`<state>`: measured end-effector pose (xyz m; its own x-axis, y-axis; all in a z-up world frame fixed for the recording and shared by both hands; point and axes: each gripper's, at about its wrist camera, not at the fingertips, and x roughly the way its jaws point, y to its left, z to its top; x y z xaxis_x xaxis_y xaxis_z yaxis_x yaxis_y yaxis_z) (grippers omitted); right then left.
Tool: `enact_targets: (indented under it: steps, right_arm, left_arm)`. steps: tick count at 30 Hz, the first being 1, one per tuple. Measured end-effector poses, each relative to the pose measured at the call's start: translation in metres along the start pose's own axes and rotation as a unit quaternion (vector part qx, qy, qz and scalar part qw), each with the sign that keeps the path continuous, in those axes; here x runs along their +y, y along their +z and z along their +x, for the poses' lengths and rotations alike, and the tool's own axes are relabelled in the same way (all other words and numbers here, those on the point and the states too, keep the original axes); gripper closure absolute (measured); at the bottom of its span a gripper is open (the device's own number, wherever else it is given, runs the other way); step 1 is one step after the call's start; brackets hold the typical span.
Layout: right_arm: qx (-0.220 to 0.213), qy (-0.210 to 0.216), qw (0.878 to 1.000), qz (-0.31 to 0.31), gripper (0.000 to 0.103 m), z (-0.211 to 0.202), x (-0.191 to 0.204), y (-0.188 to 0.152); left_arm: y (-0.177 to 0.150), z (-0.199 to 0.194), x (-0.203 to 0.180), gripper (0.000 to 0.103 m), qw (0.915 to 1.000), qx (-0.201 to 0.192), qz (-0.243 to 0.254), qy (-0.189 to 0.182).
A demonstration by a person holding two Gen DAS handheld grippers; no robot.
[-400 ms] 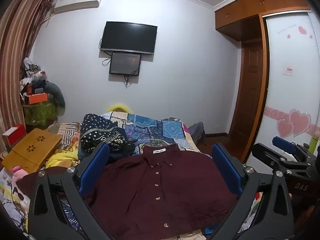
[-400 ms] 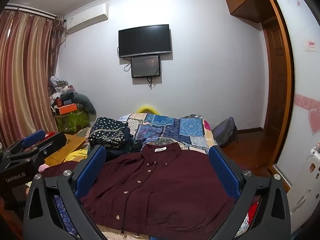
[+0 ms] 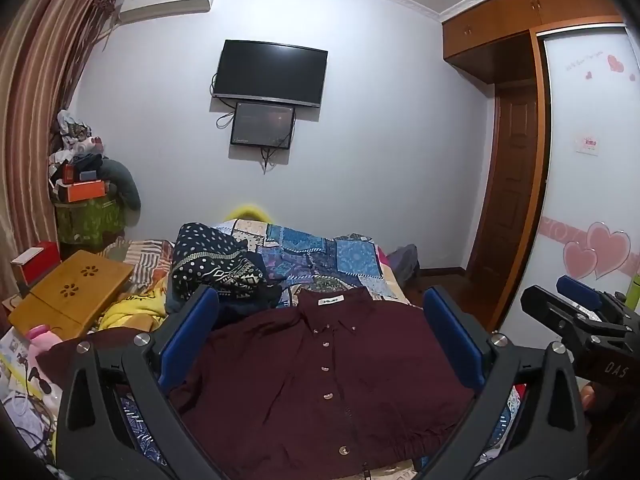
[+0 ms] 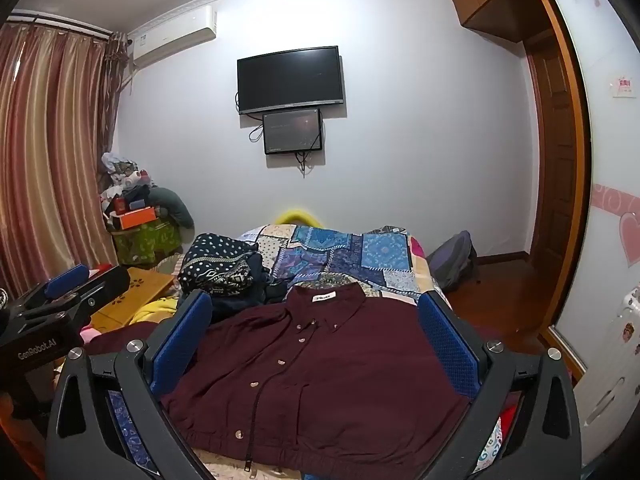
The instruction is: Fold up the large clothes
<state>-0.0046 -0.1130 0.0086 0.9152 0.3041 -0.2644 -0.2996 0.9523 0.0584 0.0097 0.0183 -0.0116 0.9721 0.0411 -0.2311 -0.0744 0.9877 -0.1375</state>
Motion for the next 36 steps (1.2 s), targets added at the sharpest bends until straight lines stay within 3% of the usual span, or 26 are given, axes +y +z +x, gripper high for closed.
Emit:
enact_targets:
  steps: [15, 25, 36]
  right_arm:
    - [0.002, -0.003, 1.000, -0.001, 0.001, 0.002, 0.002, -0.002]
    - [0.002, -0.004, 1.000, 0.000, 0.001, 0.002, 0.002, 0.000]
    - [0.001, -0.004, 1.000, 0.005, 0.001, 0.001, -0.001, 0.001]
  left_arm:
    - [-0.007, 0.006, 0.014, 0.000, 1.0000, 0.004, -0.002, 0.005]
    - [-0.006, 0.005, -0.005, 0.000, 1.0000, 0.004, 0.003, 0.006]
    - [-0.005, 0.002, 0.002, 0.000, 1.0000, 0.004, 0.000, 0.004]
